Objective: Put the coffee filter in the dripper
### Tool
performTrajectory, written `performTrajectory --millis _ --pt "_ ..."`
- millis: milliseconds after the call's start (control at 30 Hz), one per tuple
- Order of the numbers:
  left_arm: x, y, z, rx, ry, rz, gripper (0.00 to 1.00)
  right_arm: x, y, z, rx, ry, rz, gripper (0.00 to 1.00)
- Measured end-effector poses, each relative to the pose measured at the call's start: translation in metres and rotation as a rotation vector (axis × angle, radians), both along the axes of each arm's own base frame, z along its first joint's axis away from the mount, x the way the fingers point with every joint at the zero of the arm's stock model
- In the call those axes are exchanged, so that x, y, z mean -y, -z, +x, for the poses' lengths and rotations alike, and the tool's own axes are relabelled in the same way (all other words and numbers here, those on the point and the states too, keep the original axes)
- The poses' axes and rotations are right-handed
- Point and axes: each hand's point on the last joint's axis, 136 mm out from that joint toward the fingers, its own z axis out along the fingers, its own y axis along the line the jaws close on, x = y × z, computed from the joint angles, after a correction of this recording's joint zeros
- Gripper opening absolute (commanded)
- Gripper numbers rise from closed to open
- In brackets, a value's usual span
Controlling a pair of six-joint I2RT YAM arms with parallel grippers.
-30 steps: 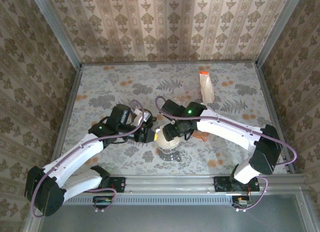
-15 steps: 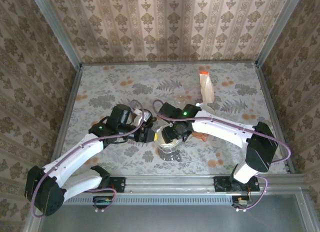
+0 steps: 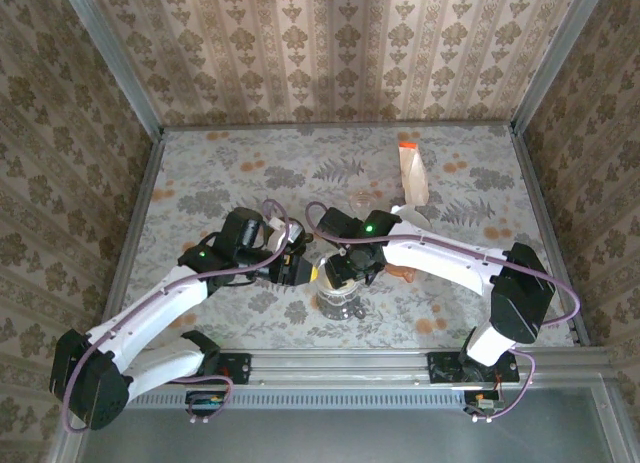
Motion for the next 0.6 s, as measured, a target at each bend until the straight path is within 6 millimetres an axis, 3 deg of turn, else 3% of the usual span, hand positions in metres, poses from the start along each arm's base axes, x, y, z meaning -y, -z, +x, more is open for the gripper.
performTrajectory --millis 267,500,600 --pt "0.0012 0.001 -0.0009 -0.003 0.005 0.002 0.53 0.0 0.0 0.0 -0.001 0.004 0.001 0.67" --pt "0.001 -0.0041 -0.0002 0.018 0.002 -0.011 0.69 0.0 -0.0001 0.0 -0.001 0.011 0.002 0.67" --pt "0.0023 -0.0084 0.0012 0.037 0.003 -0.026 0.68 -0.0005 -0.0001 -0.0005 -0.002 0.012 0.003 0.67"
